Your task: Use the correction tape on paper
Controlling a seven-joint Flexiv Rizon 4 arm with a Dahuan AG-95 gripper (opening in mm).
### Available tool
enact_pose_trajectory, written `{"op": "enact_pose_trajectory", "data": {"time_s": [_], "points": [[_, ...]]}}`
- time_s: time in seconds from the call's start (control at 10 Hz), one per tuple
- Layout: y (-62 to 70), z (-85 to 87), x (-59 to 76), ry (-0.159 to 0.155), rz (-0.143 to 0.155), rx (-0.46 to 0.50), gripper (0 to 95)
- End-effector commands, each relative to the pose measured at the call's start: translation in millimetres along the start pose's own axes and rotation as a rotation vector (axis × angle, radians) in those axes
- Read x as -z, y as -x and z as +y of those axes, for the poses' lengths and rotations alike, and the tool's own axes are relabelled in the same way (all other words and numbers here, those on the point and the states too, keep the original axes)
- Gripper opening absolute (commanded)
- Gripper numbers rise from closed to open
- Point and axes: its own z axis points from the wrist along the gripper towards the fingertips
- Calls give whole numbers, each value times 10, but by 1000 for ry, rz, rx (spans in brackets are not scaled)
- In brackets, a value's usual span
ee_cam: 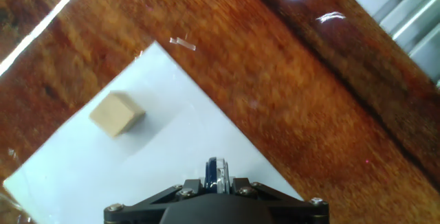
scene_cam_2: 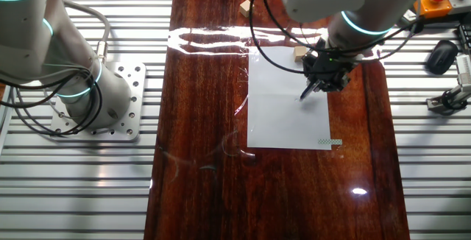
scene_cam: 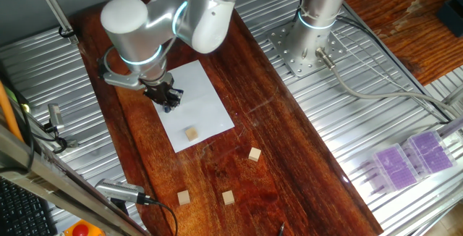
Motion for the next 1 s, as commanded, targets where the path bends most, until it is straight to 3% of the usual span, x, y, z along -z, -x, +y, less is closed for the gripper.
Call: {"op": "enact_pose_trajectory", "data": {"time_s": [0.1, 1.0], "points": [[-21, 9, -11, -8, 1, -9, 0], [-21, 9, -11, -13, -6, -21, 0]]}}
